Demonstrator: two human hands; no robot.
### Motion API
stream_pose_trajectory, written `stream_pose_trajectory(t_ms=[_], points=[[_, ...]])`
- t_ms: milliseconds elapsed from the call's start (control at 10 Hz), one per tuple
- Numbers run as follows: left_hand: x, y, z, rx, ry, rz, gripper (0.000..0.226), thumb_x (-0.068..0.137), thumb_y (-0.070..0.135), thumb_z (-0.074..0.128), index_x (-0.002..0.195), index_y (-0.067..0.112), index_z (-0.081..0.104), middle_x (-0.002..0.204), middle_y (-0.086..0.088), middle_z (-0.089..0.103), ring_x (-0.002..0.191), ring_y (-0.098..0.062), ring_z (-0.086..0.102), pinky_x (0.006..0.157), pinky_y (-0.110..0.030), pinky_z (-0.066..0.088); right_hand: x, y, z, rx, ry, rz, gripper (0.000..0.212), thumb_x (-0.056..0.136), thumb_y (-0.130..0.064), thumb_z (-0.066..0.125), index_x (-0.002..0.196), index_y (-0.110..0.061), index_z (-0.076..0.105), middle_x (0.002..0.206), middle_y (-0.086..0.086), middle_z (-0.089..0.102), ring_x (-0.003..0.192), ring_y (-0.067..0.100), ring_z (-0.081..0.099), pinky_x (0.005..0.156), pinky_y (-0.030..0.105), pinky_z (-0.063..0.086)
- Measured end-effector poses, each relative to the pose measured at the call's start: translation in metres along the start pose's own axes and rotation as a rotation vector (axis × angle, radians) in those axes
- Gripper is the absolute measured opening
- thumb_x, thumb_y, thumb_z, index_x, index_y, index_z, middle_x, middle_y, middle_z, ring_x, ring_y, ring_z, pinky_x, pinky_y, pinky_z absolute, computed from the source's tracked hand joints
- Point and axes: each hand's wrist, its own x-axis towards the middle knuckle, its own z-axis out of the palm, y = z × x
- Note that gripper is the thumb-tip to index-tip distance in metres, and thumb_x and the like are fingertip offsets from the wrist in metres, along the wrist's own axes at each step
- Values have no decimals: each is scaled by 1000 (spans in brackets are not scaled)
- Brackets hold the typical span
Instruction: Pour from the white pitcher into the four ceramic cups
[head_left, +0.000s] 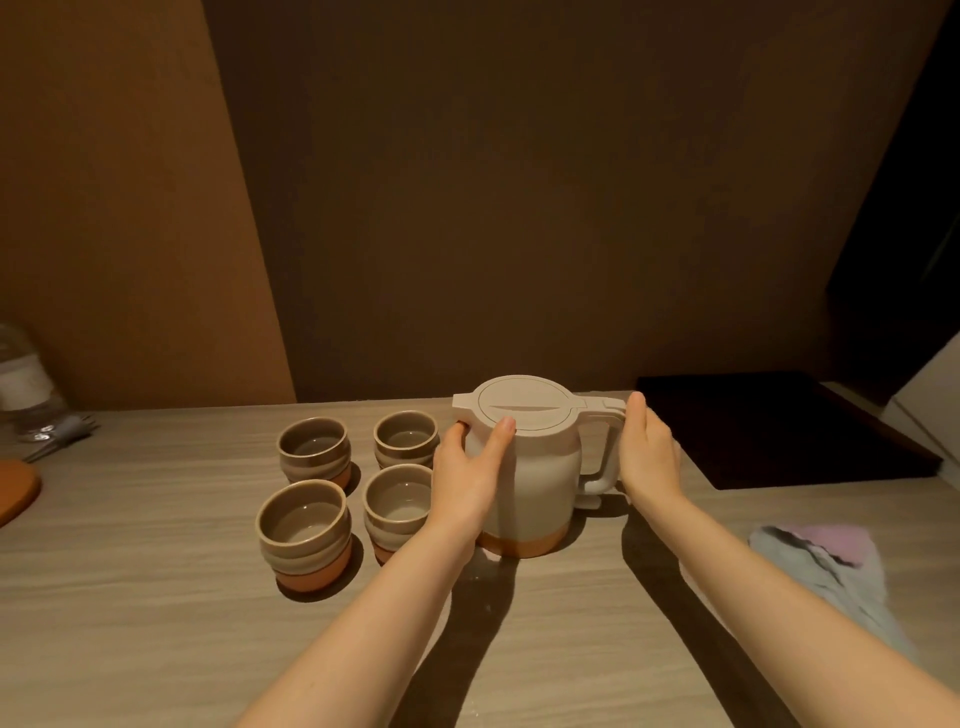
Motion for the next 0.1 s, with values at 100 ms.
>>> stream_pose_trajectory(t_ms=[100], points=[[-15,0,-9,-5,-3,17,69,88,50,59,147,21,35,150,-1,39,136,-25,38,104,-41,38,-13,6,-9,8,-19,29,43,101,-48,30,122,-16,51,108,3,57,101,20,55,84,37,44]])
